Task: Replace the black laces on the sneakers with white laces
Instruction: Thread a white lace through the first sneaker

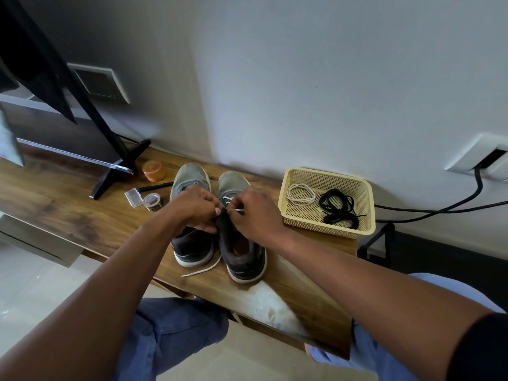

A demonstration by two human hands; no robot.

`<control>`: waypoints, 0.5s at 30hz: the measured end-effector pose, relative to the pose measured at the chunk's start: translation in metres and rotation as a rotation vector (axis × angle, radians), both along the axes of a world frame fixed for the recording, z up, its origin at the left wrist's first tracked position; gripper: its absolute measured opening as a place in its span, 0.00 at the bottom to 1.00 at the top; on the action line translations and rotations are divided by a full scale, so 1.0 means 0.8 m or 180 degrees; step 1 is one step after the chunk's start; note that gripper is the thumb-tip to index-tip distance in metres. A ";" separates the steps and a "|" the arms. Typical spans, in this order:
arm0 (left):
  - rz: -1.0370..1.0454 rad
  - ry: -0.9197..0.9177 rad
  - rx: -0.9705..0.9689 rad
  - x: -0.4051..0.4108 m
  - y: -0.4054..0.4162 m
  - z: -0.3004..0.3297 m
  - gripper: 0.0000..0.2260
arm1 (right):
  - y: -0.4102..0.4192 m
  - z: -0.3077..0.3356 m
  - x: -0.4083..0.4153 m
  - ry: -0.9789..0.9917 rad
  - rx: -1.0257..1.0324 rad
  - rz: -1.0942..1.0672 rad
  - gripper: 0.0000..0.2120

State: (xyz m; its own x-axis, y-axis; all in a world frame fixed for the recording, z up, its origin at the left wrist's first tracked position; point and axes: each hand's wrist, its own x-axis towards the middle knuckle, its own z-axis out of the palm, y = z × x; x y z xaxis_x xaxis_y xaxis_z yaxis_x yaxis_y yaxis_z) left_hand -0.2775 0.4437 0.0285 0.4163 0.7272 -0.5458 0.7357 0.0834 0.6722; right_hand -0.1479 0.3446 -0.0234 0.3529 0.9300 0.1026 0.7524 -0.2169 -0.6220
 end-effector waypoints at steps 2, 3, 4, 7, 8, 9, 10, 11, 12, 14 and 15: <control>-0.0030 -0.0036 -0.0013 0.000 0.000 -0.001 0.11 | 0.000 -0.002 -0.001 -0.0039 0.0010 -0.0015 0.09; -0.0044 -0.0047 -0.0004 0.001 -0.001 -0.002 0.11 | 0.001 -0.003 -0.001 -0.0038 0.0020 -0.0032 0.10; -0.0059 -0.0059 0.0004 0.001 -0.002 -0.002 0.12 | 0.000 -0.004 -0.001 -0.0019 0.0030 -0.0051 0.10; -0.0062 -0.0114 0.0012 0.001 -0.003 -0.006 0.12 | -0.002 -0.006 -0.002 0.0049 0.0047 -0.0135 0.10; -0.0050 -0.0132 0.0014 0.000 -0.003 -0.008 0.12 | -0.003 -0.006 -0.002 0.0053 0.0046 -0.0160 0.09; -0.0030 -0.0149 0.0017 0.000 -0.003 -0.009 0.12 | -0.004 -0.006 -0.004 0.0058 0.0044 -0.0191 0.07; -0.0005 -0.0164 0.0018 0.000 -0.002 -0.011 0.12 | -0.004 -0.005 -0.006 0.0078 0.0037 -0.0235 0.07; 0.0019 -0.0181 0.0019 0.000 -0.001 -0.012 0.12 | -0.004 -0.005 -0.007 0.0107 0.0027 -0.0285 0.07; 0.0042 -0.0198 0.0021 0.000 0.000 -0.013 0.12 | -0.004 -0.004 -0.008 0.0127 0.0016 -0.0333 0.09; 0.0082 -0.0216 0.0054 0.000 0.001 -0.015 0.11 | -0.002 -0.001 -0.008 0.0157 -0.0029 -0.0399 0.14; 0.0100 -0.0224 0.0089 0.000 0.002 -0.016 0.10 | -0.001 0.001 -0.007 0.0179 -0.0052 -0.0414 0.14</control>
State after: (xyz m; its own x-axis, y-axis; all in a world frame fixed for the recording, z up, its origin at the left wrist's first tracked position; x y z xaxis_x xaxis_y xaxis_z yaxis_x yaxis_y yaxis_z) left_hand -0.2771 0.4453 0.0156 0.4296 0.7552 -0.4951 0.6838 0.0861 0.7246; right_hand -0.1536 0.3439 -0.0230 0.4753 0.8775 0.0644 0.6813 -0.3208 -0.6580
